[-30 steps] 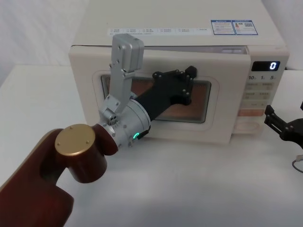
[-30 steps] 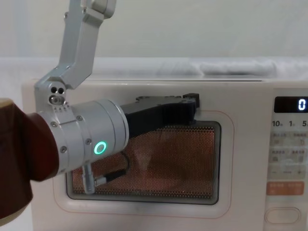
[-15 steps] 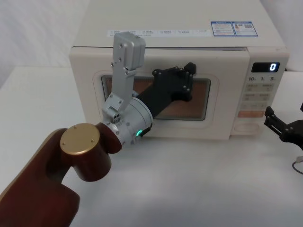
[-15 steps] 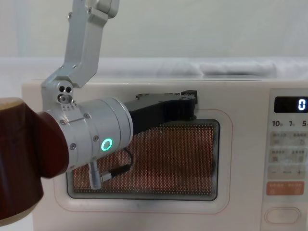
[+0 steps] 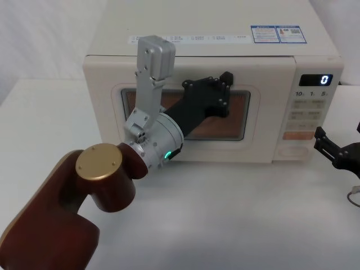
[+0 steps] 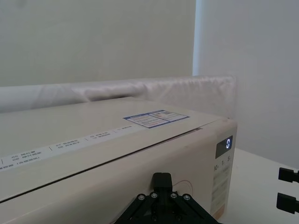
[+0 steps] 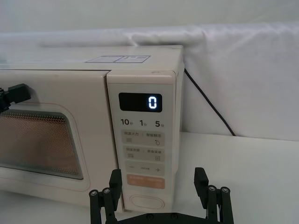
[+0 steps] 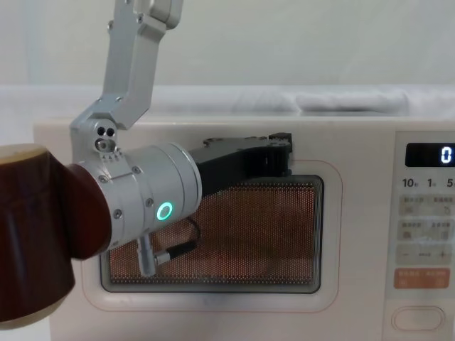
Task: Press the button to open the microwave door with one hand; close the microwave door with the other hand.
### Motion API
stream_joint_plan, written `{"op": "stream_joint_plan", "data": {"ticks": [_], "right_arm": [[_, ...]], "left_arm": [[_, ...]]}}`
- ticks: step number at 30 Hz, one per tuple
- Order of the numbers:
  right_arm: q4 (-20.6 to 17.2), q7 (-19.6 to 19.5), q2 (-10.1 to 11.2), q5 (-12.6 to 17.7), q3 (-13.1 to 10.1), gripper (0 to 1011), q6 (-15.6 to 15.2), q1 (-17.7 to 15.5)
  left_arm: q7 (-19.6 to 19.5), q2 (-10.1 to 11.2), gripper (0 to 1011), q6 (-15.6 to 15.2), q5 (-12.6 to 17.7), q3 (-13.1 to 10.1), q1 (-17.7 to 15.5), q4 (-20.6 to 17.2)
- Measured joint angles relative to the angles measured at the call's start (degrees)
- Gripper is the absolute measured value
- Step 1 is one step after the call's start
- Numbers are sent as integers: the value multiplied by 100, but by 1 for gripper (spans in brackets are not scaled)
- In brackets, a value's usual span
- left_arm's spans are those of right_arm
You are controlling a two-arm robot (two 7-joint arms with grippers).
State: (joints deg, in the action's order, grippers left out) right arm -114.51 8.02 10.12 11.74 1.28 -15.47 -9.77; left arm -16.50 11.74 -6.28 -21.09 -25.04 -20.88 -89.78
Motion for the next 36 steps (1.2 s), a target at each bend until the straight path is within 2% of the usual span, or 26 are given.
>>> {"op": "stream_joint_plan", "data": {"ticks": [26, 33, 36], "right_arm": [[0, 0, 0, 0, 0, 1002, 0, 0], [0, 0, 0, 0, 0, 1002, 0, 0], [0, 0, 0, 0, 0, 1002, 0, 0]], "left_arm": [[16, -126, 0, -180, 47, 44, -8, 49], [-420, 106, 0, -88, -148, -52, 159, -322], [-473, 215, 0, -81, -187, -100, 253, -489]]}}
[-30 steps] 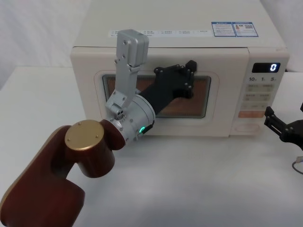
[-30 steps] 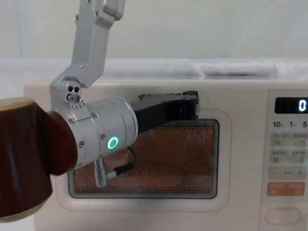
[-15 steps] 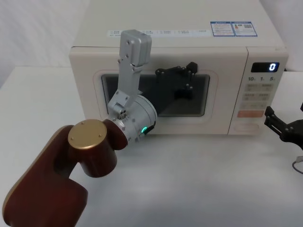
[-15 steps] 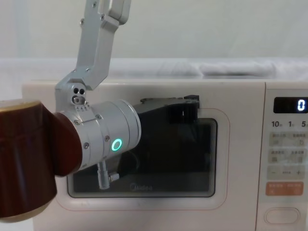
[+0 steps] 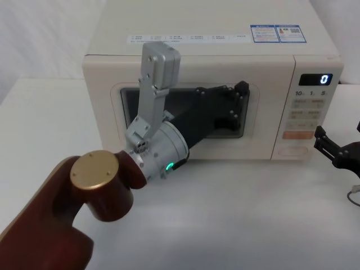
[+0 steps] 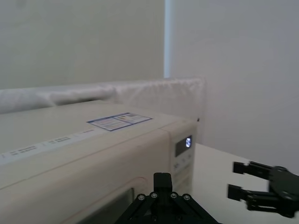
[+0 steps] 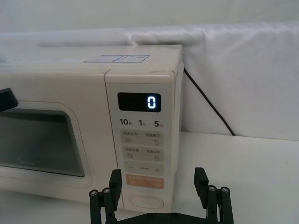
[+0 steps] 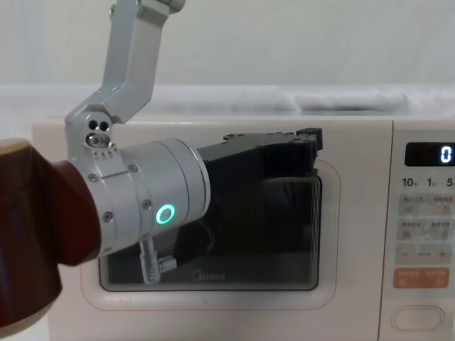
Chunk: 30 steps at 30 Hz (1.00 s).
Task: Press the button to open the microwave door with one hand; close the microwave door with the other hand.
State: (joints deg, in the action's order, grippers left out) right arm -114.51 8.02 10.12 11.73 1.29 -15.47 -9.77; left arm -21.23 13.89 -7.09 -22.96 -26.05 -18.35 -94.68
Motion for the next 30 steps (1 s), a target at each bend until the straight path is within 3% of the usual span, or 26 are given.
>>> {"op": "stream_joint_plan", "data": {"ticks": [7, 16, 22, 30], "right_arm": [[0, 0, 0, 0, 0, 1002, 0, 0], [0, 0, 0, 0, 0, 1002, 0, 0], [0, 0, 0, 0, 0, 1002, 0, 0], [0, 0, 0, 0, 0, 1002, 0, 0]], "left_arm": [[57, 186, 0, -36, -36, -27, 234, -332], [389, 549, 0, -148, 11, 161, 833, -992], [647, 860, 0, -209, 126, 505, 1376, -1466], [879, 1062, 0, -209, 204, 1021, 1969, -1834]]}}
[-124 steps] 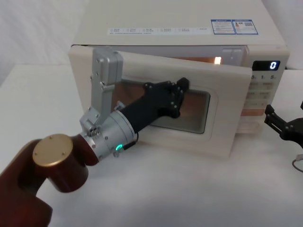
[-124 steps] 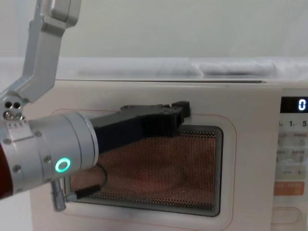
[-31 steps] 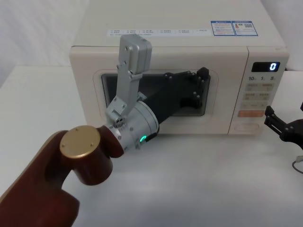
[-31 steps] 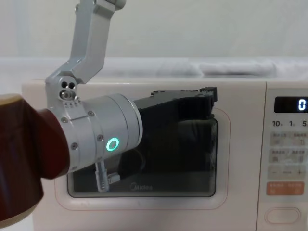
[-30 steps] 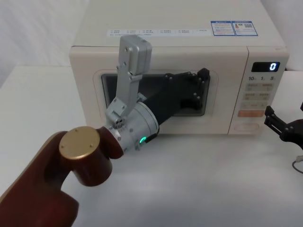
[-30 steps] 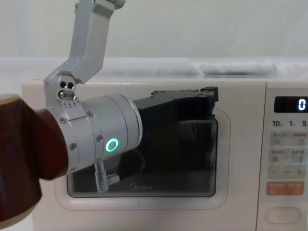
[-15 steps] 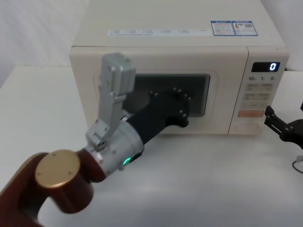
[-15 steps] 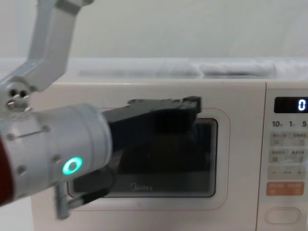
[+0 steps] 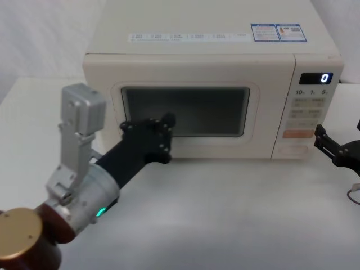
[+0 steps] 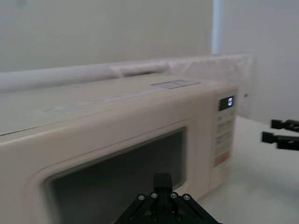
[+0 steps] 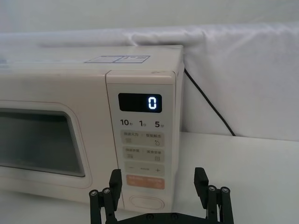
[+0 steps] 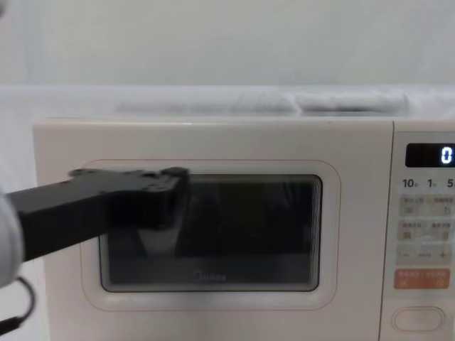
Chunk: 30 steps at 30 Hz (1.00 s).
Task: Press the button to open the microwave door with one hand; close the microwave door with the other hand.
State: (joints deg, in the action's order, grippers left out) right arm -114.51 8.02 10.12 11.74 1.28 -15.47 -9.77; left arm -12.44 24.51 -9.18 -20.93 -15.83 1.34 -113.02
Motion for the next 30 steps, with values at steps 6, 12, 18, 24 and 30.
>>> {"op": "stream_joint_plan", "data": {"ticks": [6, 12, 18, 24, 30], "right_arm": [[0, 0, 0, 0, 0, 1002, 0, 0], [0, 0, 0, 0, 0, 1002, 0, 0], [0, 0, 0, 0, 0, 1002, 0, 0], [0, 0, 0, 0, 0, 1002, 0, 0], [0, 0, 0, 0, 0, 1002, 0, 0]], "left_arm": [[193, 41, 0, 190, 86, 477, 439, -157], [490, -109, 0, 587, 136, 1034, 840, -146], [677, -309, 0, 960, 108, 1542, 1116, 89], [597, -424, 0, 1164, 3, 1792, 1193, 400], [490, -528, 0, 1256, -14, 1847, 1155, 668]]}}
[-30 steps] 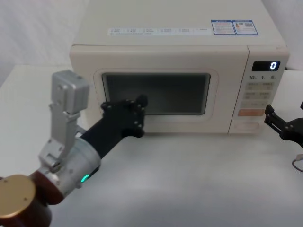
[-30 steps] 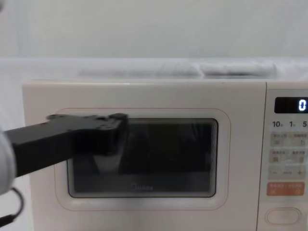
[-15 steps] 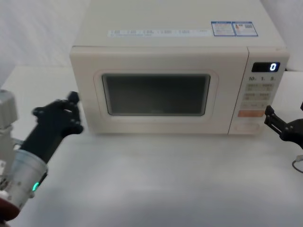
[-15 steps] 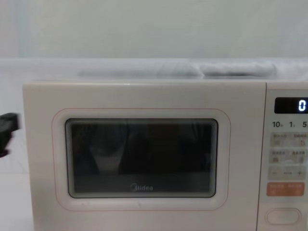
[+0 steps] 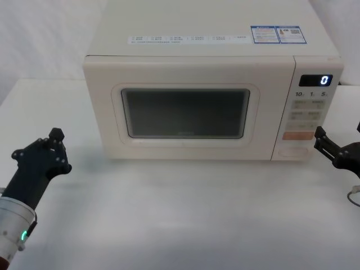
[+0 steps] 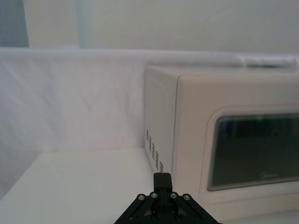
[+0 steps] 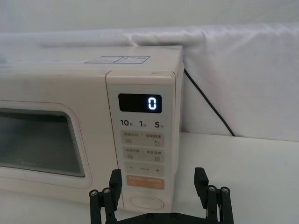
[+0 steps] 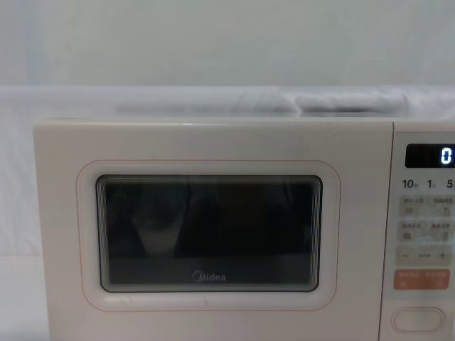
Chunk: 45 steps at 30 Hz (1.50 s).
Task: Press the button to open the microwave door with one hand; close the microwave door with the other hand.
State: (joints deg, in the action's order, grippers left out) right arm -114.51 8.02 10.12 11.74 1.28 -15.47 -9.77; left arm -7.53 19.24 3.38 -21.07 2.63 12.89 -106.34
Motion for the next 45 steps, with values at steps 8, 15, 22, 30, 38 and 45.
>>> {"op": "stream_joint_plan", "data": {"ticks": [8, 15, 22, 30, 38, 45], "right_arm": [[0, 0, 0, 0, 0, 1002, 0, 0], [0, 0, 0, 0, 0, 1002, 0, 0], [0, 0, 0, 0, 0, 1002, 0, 0], [0, 0, 0, 0, 0, 1002, 0, 0], [0, 0, 0, 0, 0, 1002, 0, 0], [0, 0, 0, 0, 0, 1002, 0, 0]], "left_arm": [[139, -227, 0, -45, 199, 13, -150, 329], [366, -467, 0, -289, 369, 71, -262, 476], [183, -542, 0, -370, 370, 115, -330, 636], [-5, -562, 0, -378, 401, 107, -370, 702], [-13, -579, 0, -453, 570, 72, -366, 731], [-13, -580, 0, -449, 565, 73, -367, 731]]}}
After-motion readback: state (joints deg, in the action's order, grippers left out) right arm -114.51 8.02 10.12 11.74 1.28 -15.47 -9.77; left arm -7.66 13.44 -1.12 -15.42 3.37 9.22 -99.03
